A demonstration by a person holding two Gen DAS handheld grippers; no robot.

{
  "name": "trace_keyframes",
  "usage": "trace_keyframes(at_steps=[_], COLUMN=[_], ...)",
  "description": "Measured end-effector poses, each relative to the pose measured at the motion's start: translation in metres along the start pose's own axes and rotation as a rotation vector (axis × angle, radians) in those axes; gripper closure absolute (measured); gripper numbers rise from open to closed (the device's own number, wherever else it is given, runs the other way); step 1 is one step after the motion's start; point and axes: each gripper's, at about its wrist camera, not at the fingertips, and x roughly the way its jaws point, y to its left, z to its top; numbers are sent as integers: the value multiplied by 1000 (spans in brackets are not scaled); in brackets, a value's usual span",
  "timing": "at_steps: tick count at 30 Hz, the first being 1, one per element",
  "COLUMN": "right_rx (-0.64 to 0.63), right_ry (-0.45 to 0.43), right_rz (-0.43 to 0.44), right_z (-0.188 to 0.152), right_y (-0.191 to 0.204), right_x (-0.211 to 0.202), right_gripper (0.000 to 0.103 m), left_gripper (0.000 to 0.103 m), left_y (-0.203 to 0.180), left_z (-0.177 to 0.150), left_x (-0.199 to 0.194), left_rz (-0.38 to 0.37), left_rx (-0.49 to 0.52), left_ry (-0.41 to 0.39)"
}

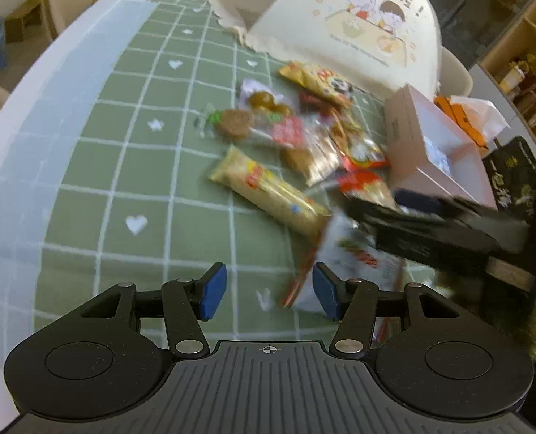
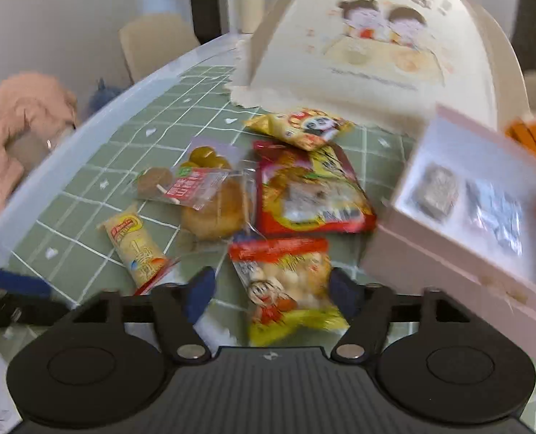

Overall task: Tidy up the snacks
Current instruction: 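Reach the right gripper to the red-and-white peanut bag and grasp it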

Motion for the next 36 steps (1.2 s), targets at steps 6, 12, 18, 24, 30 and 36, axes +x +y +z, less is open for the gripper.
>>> trace_keyframes(at_steps=[6,12,18,24,30,36], right_rx=[87,193,256,241,213,181], right_ry=[58,90,101,69,42,11], right_rz=[-3,-114,-159,-187,-188,-247], right_z=[-5,-61,-103,-125,-122,-116], right_y=[-21,-64,-85,-87,-86,-88], right_x=[2,-37,-70,-86,-81,-87], right_gripper=[47,47,42,31,26,26], left_gripper=[45,45,45,44,40,47], left_y=[-18,-36,-45,-78,-122,-119], left_z=[-16,-27,1,25,15,23], left_x=[0,13,44,75,95,84], left_rz=[-67,-165,-79,-54,-107,63], left_rx=[51,22,-47,149,415,382], left_ry=[77,181,112,68,124,65])
